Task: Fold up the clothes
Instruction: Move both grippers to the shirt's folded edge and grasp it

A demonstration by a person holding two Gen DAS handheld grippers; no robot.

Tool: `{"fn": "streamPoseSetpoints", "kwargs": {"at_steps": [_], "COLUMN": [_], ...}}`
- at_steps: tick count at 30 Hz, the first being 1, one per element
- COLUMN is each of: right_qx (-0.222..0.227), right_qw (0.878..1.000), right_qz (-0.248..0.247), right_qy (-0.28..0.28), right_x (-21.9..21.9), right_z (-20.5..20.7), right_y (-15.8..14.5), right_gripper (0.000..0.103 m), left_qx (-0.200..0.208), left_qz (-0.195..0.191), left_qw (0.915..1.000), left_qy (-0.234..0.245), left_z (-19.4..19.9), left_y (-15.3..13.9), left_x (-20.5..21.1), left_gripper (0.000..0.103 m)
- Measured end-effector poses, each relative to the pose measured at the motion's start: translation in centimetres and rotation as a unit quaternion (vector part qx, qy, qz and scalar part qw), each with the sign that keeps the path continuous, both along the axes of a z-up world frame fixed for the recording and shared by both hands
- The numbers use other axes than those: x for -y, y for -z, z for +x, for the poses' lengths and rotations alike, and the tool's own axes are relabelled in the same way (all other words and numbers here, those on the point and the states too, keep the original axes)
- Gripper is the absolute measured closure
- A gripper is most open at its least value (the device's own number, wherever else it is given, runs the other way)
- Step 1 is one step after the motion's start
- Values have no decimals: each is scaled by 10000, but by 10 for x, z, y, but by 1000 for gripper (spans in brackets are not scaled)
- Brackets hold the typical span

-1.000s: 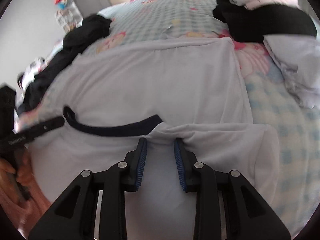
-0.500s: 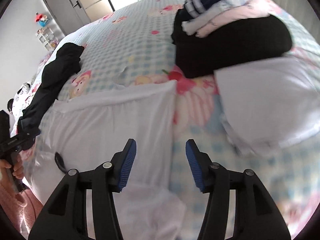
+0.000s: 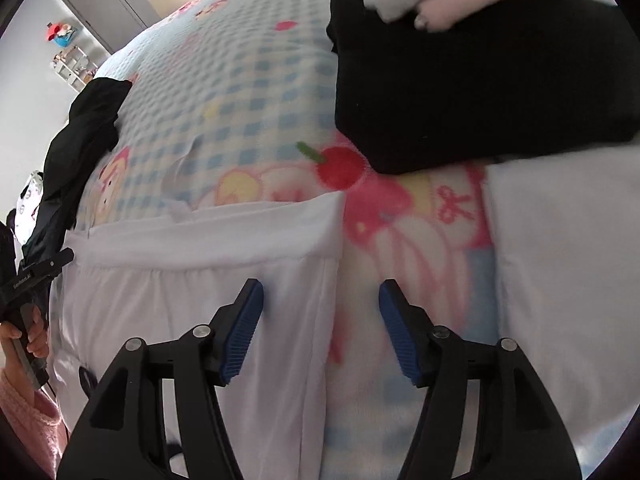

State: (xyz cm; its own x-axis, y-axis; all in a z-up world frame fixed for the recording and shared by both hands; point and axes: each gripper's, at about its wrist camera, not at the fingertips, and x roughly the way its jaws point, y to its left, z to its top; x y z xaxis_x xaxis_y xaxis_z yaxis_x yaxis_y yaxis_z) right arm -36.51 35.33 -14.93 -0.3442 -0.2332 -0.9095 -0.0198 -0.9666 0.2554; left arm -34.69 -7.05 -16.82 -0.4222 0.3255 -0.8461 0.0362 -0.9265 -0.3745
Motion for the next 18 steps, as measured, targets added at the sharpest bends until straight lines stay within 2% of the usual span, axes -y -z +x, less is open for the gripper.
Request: {"fn": "streamPoseSetpoints", "kwargs": {"at_steps": [5, 8, 9, 10, 11, 12, 14, 18], "right_qx": [130, 155, 144, 124, 16, -92, -308, -739], "right_qw": [9994, 9983, 9977, 9975, 9976, 9975, 9970, 9945], "right_qz": [290, 546, 631, 655, 638, 622, 588, 521], "right_qy": [-97, -153, -187, -247, -284, -320, -392, -536], "right_x": [14, 23, 26, 29, 31, 33, 37, 45], "right_z": [-16, -18, -17, -16, -10, -4, 9, 34], "right_y": [9, 9, 9, 8, 0, -8, -23, -54], "right_gripper": [38, 38, 44, 49, 63, 77, 97, 97], "left_qx": [87, 52, 43, 37, 11, -29, -147, -577], "left_qz": [-207, -330, -345, -340, -356, -389, -464, -375], "left_qw": [9997, 9992, 9991, 9990, 9988, 9986, 9980, 9968], "left_qy": [116, 216, 250, 285, 322, 360, 393, 406], "left_z": [-14, -15, -15, -15, -14, -13, -10, 6], "left_y": [5, 4, 3, 3, 1, -1, -7, -35], "left_x": [-12, -20, -23, -25, -27, -29, -32, -28], "left_gripper": [49, 54, 60, 75, 83, 85, 91, 93]}}
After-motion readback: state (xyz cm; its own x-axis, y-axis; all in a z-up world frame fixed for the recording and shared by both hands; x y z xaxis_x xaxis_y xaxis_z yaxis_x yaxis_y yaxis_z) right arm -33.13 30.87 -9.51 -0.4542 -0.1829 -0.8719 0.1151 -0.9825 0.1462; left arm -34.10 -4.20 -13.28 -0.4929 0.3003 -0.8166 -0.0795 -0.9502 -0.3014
